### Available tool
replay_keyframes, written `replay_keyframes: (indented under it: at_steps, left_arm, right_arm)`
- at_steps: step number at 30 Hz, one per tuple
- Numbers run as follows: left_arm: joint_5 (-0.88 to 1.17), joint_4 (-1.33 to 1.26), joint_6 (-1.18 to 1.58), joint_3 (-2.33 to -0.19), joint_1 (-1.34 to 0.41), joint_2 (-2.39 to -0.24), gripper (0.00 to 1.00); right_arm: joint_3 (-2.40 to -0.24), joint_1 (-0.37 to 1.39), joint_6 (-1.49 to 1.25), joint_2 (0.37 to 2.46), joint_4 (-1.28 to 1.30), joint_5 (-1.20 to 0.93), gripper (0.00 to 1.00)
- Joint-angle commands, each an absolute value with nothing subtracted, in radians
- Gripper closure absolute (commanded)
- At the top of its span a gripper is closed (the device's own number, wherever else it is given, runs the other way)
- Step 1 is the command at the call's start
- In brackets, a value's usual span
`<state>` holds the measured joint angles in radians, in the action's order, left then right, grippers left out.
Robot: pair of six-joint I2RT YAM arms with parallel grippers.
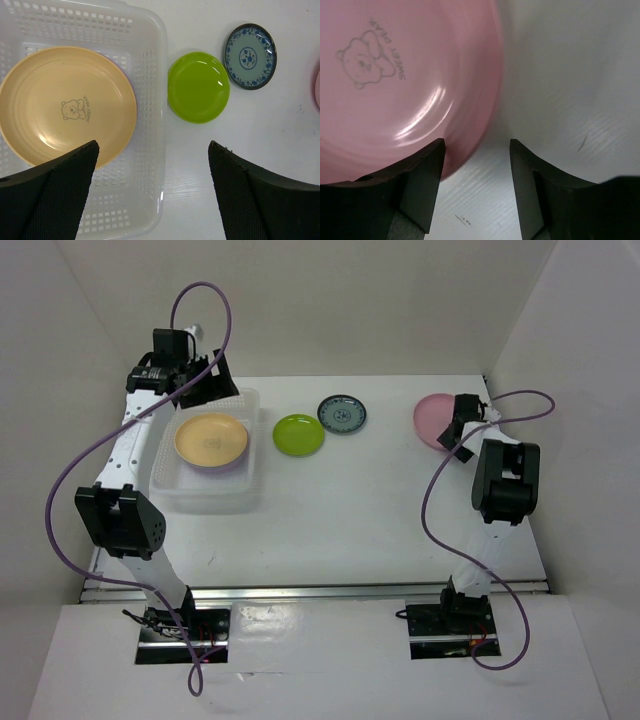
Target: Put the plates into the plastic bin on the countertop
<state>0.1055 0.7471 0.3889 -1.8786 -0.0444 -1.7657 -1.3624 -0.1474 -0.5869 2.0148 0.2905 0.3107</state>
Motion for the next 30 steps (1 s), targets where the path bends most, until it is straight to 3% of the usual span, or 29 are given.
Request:
replay_keyframes:
  at_steps: [1, 5, 6, 7, 12, 19, 30]
  left_arm:
    - [0.14, 0.712, 0.36, -1.921, -0.058, -1.741, 0.05]
    - [0.205, 0.703, 0.37, -1.899, -0.083, -1.741, 0.05]
    - [0.215, 0.703, 0.37, -1.899, -0.107, -1.741, 0.05]
    - [0.224, 0.703, 0.37, -1.899, -0.118, -1.741, 0.05]
    - [0.336, 0.703, 0.359, -1.985, -0.193, -1.815, 0.05]
    - [0.483, 0.663, 0.4, -2.174, -0.304, -2.008, 0.03]
    - [0.514, 0.479, 0.485, -2.031, -0.403, -2.0, 0.06]
  right_arm:
    - [-1.413, -0.149, -0.6, 2.061, 0.27, 0.367, 0.4]
    - [-1.489, -0.149, -0.609, 2.115, 0.301, 0.367, 0.72]
    - [-1.5, -0.149, -0.609, 2.124, 0.313, 0.376, 0.92]
    - [-1.515, -0.149, -0.609, 2.125, 0.327, 0.376, 1.0]
    - [-1.513, -0.149, -0.585, 2.022, 0.341, 0.296, 1.0]
    - [-1.385, -0.118, -0.483, 1.694, 0.222, -0.085, 1.0]
    - [-1.385, 0.192, -0.404, 1.462, 0.279, -0.043, 1.0]
